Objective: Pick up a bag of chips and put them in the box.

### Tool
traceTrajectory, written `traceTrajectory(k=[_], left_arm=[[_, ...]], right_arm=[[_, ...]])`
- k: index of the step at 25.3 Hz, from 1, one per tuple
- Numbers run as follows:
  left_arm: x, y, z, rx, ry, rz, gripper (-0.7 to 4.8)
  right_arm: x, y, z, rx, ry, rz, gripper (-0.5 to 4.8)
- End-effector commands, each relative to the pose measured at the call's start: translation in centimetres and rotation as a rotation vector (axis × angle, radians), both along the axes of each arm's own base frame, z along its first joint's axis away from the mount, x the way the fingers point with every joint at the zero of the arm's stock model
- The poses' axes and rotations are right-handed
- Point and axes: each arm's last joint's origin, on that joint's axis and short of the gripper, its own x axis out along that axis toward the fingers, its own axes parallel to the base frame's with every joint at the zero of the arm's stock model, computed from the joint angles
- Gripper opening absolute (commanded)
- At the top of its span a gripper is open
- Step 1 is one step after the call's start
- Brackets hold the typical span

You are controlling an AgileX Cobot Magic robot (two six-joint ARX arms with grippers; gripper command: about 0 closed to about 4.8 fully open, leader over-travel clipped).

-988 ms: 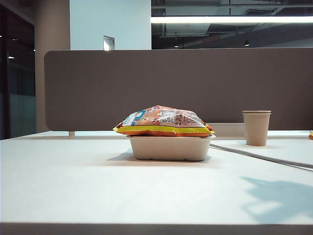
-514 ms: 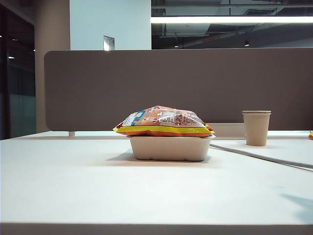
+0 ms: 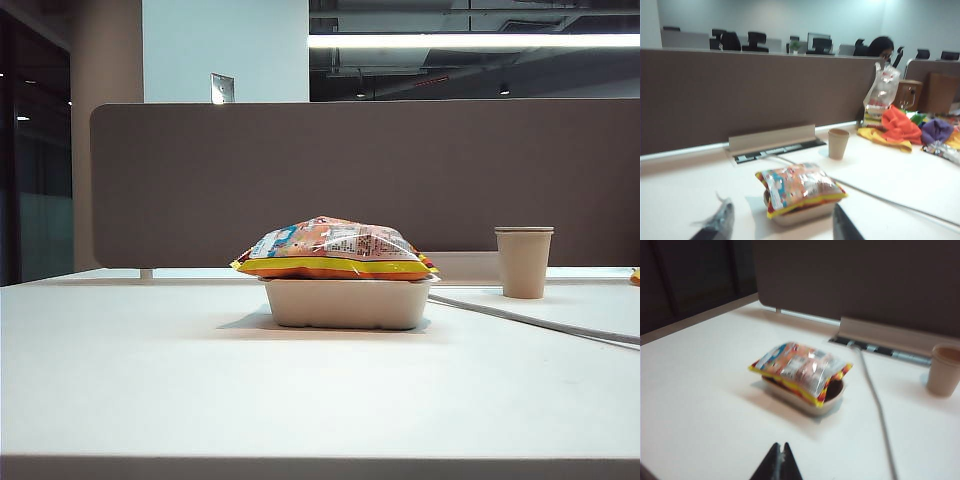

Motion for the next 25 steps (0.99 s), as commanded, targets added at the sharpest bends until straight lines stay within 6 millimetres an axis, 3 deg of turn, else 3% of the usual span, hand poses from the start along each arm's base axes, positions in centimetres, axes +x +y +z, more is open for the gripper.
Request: traceTrajectory(k=[1, 10, 15, 20, 23, 25], left_arm=[[1.0, -0.2, -1.1, -0.027, 0.045, -0.007, 2.44], [4.5, -0.5, -5.6, -0.103, 0.162, 0.055, 2.41], [5.7, -0.7, -8.1, -0.092, 0.248, 0.071, 2.41], [6.2, -0.4, -8.9, -0.097, 0.265, 0.205, 2.36], [6.7, -0.4, -9.7, -0.099, 0.242, 0.239, 0.73], [7.1, -0.4, -10.1, -0.109, 0.205, 0.236, 0.40]], right_arm=[[0.7, 0.4, -0.9, 0.026, 0.019, 0.070, 0.09], [2.5, 0.9, -3.1, 0.115, 0.091, 0.071, 0.13], [4.2, 1.4, -4.6, 0.168, -0.032, 0.050, 0.12], [5.3, 1.7, -6.7, 0.178, -0.076, 0.043, 0.12], [5.8, 1.8, -8.2, 0.174, -0.061, 0.039, 0.12], [6.0, 1.9, -8.9, 0.178, -0.074, 0.040, 0.12]])
